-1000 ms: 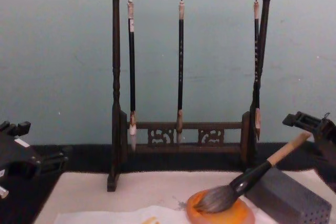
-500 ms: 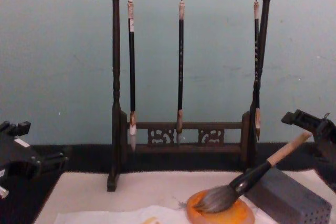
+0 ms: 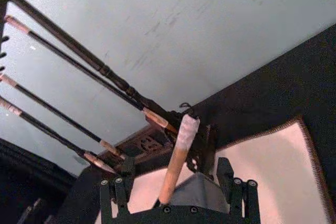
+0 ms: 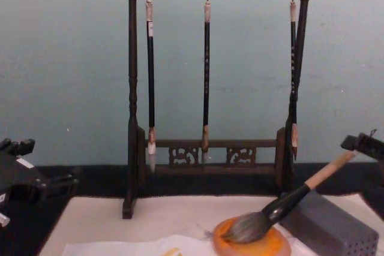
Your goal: Pick up the brush from the inkstone, write on the paper, then place the brush back to its original position.
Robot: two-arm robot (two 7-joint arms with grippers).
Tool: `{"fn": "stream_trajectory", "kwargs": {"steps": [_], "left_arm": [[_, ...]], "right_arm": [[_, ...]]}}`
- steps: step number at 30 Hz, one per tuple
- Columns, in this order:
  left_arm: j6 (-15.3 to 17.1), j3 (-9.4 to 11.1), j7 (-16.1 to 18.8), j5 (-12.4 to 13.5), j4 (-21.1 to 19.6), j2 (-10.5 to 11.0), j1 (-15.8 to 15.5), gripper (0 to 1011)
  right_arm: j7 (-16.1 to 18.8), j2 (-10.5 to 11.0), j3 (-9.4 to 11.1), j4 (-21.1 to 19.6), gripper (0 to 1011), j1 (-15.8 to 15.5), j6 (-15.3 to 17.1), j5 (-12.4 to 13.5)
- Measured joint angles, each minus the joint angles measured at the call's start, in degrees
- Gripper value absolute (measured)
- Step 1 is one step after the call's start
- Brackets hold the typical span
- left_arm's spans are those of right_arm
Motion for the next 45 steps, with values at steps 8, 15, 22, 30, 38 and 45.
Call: {"fn": "stream_trajectory", "kwargs": {"steps": [8, 15, 22, 30, 38, 45], "left_arm": [[0.00, 0.00, 0.00, 0.00, 0.00, 0.00, 0.00, 1001], [0.00, 0.00, 0.00, 0.00, 0.00, 0.00, 0.00, 1001], [0.00, 0.00, 0.00, 0.00, 0.00, 0.00, 0.00, 1001], [0.00, 0.00, 0.00, 0.00, 0.00, 0.00, 0.00, 1001], [0.00, 0.00, 0.00, 0.00, 0.00, 0.00, 0.00, 1001], [0.00, 0.00, 0.00, 0.00, 0.00, 0.00, 0.00, 1001]], "right_arm": [[-3.27, 3.45, -1.71, -7.33, 1000, -4.65, -7.95, -8.08], [-11.81, 4.53, -6.08, -11.67, 1000, -7.11, -20.13, -28.26], [-17.84, 3.48, -8.79, -11.08, 1000, -7.39, -24.89, -39.93], [-21.21, 1.99, -9.73, -9.29, 1000, -7.13, -26.63, -46.69], [-21.42, 1.88, -9.69, -9.13, 1000, -7.09, -26.71, -47.07], [-21.29, 1.91, -9.66, -9.14, 1000, -7.05, -26.62, -46.73]]}}
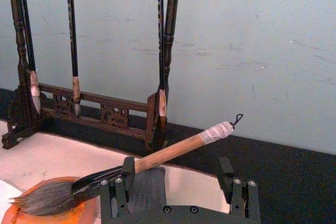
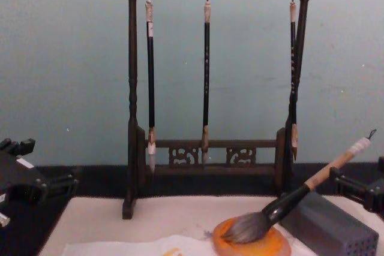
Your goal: Pick up the brush from the inkstone, write on the paper, then place the brush back to its original position.
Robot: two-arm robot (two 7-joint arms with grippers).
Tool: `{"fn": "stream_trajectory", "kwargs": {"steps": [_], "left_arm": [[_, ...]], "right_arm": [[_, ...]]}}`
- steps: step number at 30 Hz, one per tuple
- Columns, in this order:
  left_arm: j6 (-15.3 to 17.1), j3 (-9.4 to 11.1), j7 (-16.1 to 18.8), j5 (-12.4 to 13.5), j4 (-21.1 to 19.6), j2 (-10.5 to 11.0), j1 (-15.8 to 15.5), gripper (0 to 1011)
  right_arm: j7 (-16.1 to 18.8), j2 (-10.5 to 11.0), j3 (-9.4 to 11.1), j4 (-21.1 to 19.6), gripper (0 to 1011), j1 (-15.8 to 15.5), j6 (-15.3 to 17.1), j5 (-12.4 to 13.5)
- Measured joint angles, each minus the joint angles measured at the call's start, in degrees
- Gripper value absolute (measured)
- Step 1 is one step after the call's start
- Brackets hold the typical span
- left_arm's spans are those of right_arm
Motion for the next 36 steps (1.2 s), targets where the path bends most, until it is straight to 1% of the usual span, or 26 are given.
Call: {"fn": "stream_trajectory", "kwargs": {"steps": [36], "left_arm": [[0.00, 0.00, 0.00, 0.00, 0.00, 0.00, 0.00, 1001]], "right_arm": [[0.29, 0.07, 0.06, -0.07, 1000, 0.01, 0.21, 0.47]]}}
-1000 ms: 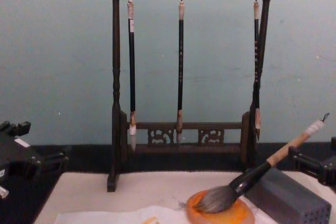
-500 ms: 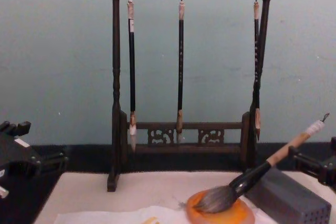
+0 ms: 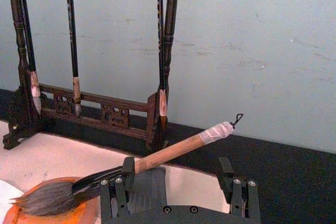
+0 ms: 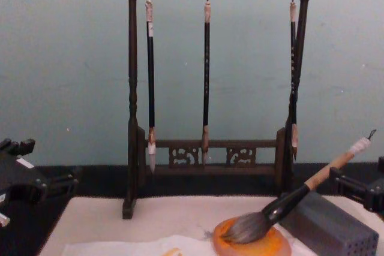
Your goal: Pick up the brush from the inkstone, write on the paper, then place the brush back to its original position.
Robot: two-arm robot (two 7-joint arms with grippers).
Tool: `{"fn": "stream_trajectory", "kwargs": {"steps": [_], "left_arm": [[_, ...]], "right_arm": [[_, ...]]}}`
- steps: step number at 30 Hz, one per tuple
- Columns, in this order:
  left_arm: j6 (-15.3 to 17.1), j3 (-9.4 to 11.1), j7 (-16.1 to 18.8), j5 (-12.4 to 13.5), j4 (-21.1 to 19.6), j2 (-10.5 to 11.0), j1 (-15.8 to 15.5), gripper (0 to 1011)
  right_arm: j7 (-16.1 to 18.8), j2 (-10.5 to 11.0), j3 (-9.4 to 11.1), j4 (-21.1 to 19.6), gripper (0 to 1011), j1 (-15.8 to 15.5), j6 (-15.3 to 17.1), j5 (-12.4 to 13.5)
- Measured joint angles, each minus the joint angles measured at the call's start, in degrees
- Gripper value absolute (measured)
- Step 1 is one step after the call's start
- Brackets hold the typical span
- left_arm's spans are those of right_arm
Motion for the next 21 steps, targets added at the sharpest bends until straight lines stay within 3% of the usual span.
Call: {"fn": "stream_trajectory", "kwargs": {"steps": [21], "left_arm": [[0.00, 0.00, -0.01, 0.00, 0.00, 0.00, 0.00, 1001]], "right_arm": [[0.00, 0.00, 0.00, 0.00, 1000, 0.00, 0.00, 0.00]]}}
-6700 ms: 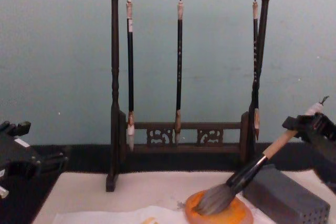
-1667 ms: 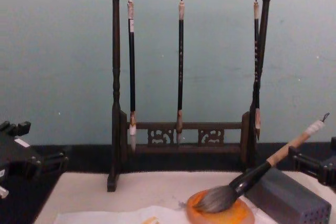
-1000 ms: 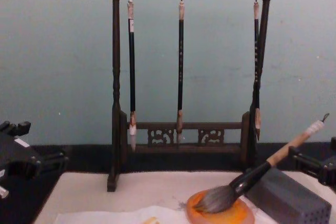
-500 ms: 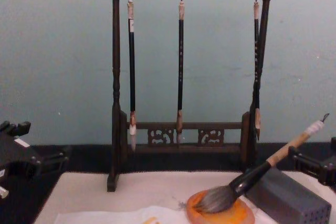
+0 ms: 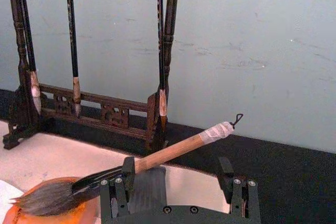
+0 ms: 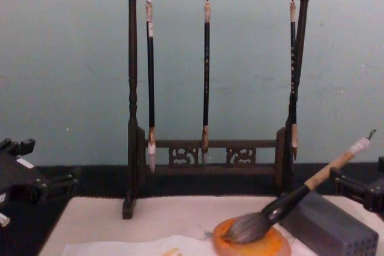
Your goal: Pick up the brush from the inkstone, write on the paper, then place the brush back to its original position.
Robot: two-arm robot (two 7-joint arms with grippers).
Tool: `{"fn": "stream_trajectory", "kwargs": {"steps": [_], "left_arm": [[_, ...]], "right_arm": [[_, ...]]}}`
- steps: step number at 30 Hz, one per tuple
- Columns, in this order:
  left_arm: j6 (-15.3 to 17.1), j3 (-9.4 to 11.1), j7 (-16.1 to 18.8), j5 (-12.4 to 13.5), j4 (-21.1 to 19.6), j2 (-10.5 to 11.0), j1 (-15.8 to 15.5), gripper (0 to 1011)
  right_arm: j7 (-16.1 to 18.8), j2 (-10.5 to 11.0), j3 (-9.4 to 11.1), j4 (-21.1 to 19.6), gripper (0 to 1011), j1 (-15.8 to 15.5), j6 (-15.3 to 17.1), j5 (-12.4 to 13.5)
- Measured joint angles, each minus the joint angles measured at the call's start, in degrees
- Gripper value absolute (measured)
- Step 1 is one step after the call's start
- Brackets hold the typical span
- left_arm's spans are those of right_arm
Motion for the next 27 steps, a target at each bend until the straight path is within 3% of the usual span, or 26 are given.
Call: {"fn": "stream_trajectory", "kwargs": {"steps": [27], "left_arm": [[0.00, 0.00, 0.00, 0.00, 0.00, 0.00, 0.00, 1001]], "right_arm": [[0.00, 0.00, 0.00, 0.00, 1000, 0.00, 0.00, -0.01]]}}
